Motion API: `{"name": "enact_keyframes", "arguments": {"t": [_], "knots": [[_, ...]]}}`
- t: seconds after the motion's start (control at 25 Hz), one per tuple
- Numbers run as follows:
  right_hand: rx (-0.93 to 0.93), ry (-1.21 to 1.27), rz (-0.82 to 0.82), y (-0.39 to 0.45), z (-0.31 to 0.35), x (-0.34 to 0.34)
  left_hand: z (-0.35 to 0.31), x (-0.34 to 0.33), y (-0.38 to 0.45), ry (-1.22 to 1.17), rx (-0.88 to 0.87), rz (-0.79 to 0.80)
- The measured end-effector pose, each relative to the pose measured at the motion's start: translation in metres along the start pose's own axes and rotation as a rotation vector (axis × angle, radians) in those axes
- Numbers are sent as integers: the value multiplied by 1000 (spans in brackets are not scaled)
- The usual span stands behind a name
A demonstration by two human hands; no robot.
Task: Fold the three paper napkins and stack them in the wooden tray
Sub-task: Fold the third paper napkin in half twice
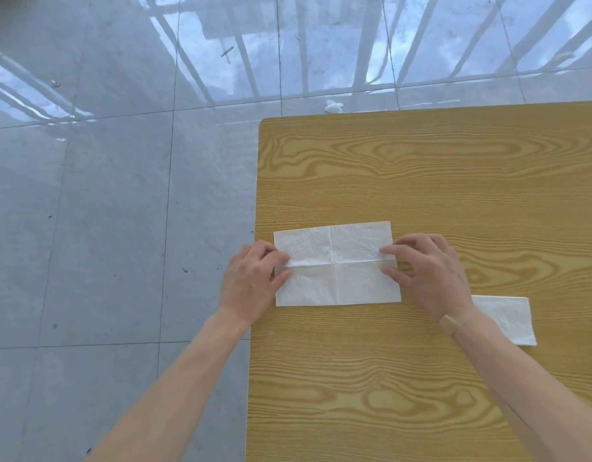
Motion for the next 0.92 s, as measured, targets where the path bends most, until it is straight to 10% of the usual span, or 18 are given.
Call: {"name": "enact_keyframes", "arguments": {"t": [0.92], "knots": [[-14,95,-46,1,9,26,-14,26,20,-34,-111,-36]]}}
Point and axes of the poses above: each hand's wrist, its own y-axis towards the middle knuckle, its own x-axis out of the back of the hand, z = x × y, the point moved 9 cm from there along y, towards the middle knuckle, and after that the axes turned 14 degrees about -x, right-handed, at the moved point
